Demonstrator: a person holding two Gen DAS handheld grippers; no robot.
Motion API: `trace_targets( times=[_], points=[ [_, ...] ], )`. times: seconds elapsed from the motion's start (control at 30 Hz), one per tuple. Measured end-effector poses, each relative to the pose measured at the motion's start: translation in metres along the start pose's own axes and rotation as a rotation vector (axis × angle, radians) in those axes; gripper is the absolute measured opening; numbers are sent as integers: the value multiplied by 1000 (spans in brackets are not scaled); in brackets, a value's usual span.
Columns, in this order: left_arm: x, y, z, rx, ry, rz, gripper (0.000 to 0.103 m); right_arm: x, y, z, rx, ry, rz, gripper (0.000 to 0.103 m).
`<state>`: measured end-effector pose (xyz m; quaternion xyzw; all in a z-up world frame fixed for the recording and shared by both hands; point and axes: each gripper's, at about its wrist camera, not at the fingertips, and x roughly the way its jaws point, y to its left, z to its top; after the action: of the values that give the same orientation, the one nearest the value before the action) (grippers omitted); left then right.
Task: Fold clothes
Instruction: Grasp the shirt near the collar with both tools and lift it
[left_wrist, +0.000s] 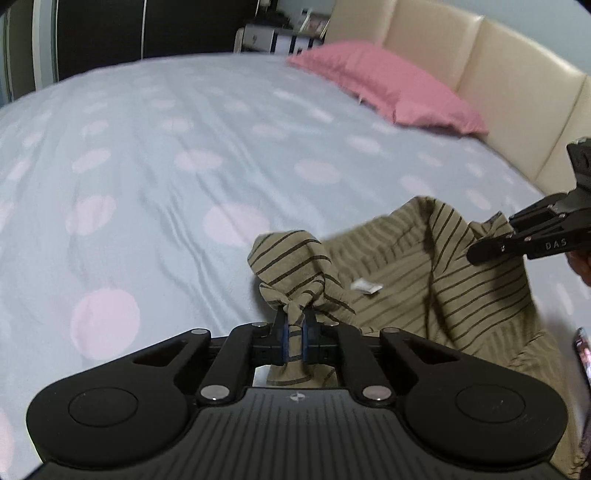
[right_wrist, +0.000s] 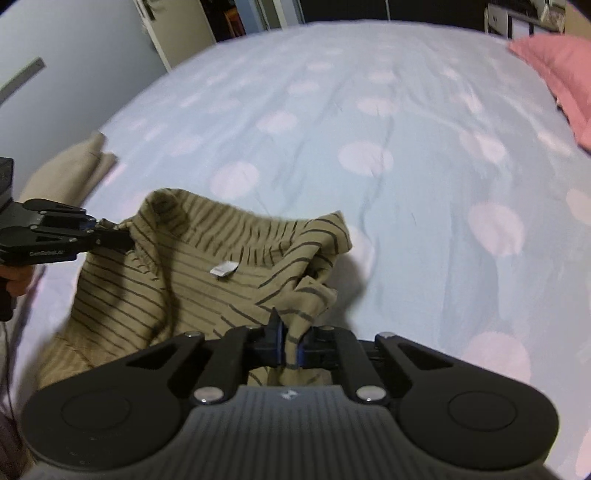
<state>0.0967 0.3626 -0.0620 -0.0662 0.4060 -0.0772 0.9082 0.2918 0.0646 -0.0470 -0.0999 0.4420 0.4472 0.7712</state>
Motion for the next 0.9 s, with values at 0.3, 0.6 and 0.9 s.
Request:
trace_targets(
  times=[0.3,0.6,0.9],
  points=[
    [-97,-35,-1,94,-146,-23,4,-90,37,-18,-75,-162,61,8],
    [-171,-79,-45,219,-174,-65,4,-168,71,-81,-240,-247,125,8],
    [-188,-128,-138,356,-4,-157,4,-179,102,-179,-468,-110,149,8]
  ],
)
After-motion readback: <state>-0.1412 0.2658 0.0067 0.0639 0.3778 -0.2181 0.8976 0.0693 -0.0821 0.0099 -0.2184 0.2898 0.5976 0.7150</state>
